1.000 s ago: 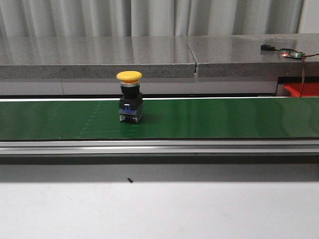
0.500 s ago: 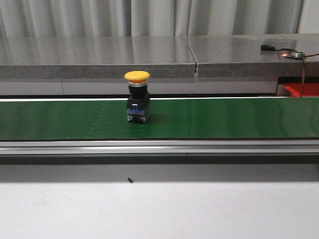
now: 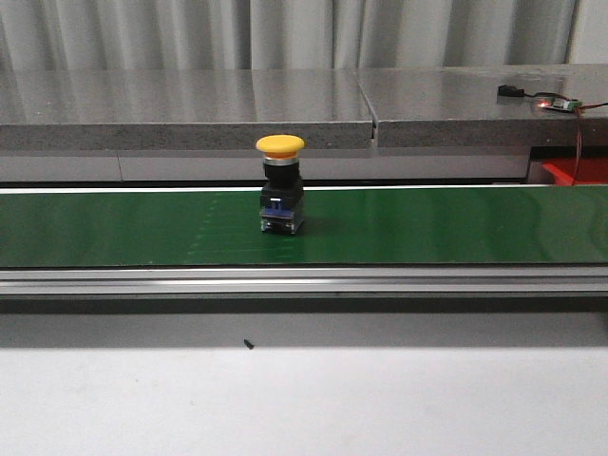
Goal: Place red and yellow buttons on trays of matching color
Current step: 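Lower the right gripper onto the yellow button on the belt and close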
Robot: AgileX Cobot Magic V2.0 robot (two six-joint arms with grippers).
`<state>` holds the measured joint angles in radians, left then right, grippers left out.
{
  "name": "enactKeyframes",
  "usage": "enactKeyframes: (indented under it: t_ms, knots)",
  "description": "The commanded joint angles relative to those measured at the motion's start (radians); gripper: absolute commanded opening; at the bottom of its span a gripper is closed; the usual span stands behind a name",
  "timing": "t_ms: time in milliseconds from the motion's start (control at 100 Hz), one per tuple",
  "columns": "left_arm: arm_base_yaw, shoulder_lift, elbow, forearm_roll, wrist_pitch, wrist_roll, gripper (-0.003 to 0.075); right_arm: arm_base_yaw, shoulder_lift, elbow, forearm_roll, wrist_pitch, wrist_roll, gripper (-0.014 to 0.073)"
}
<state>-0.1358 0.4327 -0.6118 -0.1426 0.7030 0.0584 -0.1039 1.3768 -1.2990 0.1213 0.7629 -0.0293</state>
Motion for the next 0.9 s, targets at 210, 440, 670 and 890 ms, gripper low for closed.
enactKeyframes:
  t_ms: [210, 440, 670, 890]
  knots:
    - [-0.007, 0.006, -0.027, -0.01, -0.08, -0.008, -0.0019, 0.291, 0.0, -0.021, 0.01, 0.012, -0.036, 0.0528]
    - [-0.007, 0.006, -0.027, -0.01, -0.08, -0.008, -0.0019, 0.484, 0.078, -0.022, 0.01, 0.023, -0.074, 0.0528]
    - [-0.007, 0.006, -0.027, -0.01, -0.08, -0.008, -0.0019, 0.577, 0.183, -0.024, 0.085, 0.052, -0.148, 0.0642]
    - [-0.007, 0.006, -0.027, -0.01, -0.08, -0.008, -0.0019, 0.603, 0.249, -0.073, 0.092, 0.032, -0.157, 0.0652]
